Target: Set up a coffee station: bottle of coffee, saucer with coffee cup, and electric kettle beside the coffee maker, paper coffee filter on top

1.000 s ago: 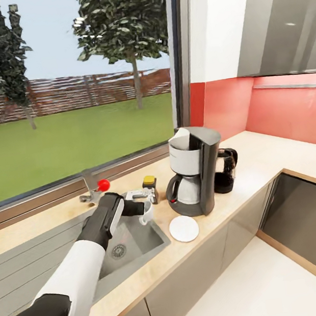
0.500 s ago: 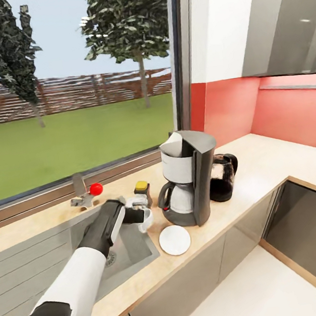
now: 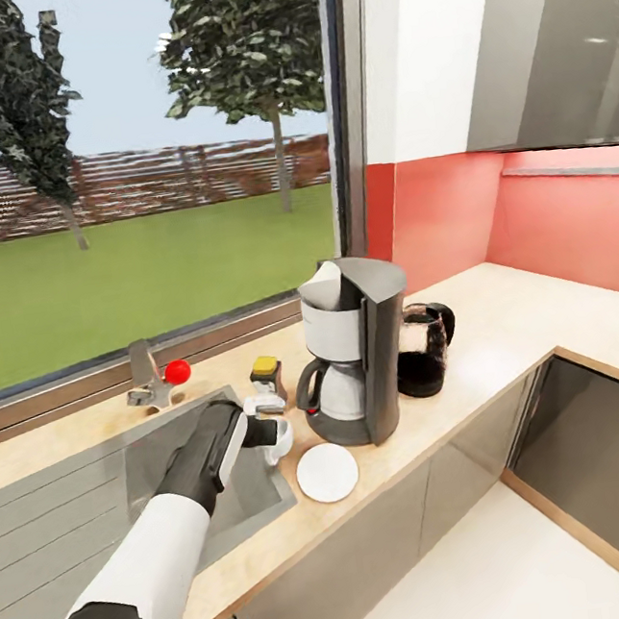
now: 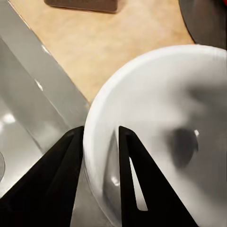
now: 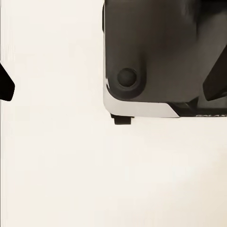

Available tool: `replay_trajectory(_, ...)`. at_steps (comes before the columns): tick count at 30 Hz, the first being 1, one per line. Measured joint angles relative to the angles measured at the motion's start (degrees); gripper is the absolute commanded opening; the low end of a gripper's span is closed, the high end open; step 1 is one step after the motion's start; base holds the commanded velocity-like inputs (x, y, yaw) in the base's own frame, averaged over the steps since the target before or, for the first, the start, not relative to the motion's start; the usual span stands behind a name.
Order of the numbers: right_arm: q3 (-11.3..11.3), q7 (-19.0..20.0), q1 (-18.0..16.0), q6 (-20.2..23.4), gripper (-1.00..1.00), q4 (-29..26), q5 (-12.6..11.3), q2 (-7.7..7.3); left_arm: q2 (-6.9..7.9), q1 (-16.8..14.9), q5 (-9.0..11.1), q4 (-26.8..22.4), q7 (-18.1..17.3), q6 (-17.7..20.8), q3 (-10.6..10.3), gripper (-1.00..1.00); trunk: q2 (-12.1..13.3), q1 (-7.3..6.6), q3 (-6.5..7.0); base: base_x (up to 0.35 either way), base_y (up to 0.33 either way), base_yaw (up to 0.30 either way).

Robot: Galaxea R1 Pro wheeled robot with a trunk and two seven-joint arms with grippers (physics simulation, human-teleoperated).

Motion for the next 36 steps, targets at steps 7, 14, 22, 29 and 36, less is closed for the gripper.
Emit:
replay_trajectory(7,0.0,-0.02,0.02,0.0,1.0,0.06,0.0,0.0,0.0,0.47,-0.11,-0.03,0.02,0.0,0.0,-1.0,0.0,0.0,0.0,-0.01,-0.267,0.006)
replay_trajectory(14,0.08,-0.09,0.02,-0.01,1.0,0.1,-0.01,0.09,0.02,0.62,-0.15,-0.12,0.01,0.02,0.0,-1.0,-0.01,0.01,0.0,-0.062,-0.268,0.22)
replay_trajectory(22,0.01,-0.1,0.02,0.0,1.0,0.02,-0.01,0.04,-0.07,0.64,-0.06,0.05,0.0,-0.05,-0.01,-1.0,-0.01,0.0,-0.01,0.031,-0.268,0.072)
replay_trajectory(29,0.08,-0.07,0.03,-0.07,1.0,0.02,0.04,-0.05,0.01,2.74,-0.18,0.09,0.06,-2.04,0.03,-1.0,-0.01,0.0,-0.01,0.04,-0.089,0.001)
replay_trajectory(36,0.08,-0.07,0.03,-0.08,1.0,0.06,0.09,-0.11,0.2,3.42,-0.35,0.05,0.15,-4.63,0.0,-1.0,-0.01,0.01,-0.01,0.001,-0.003,0.0)
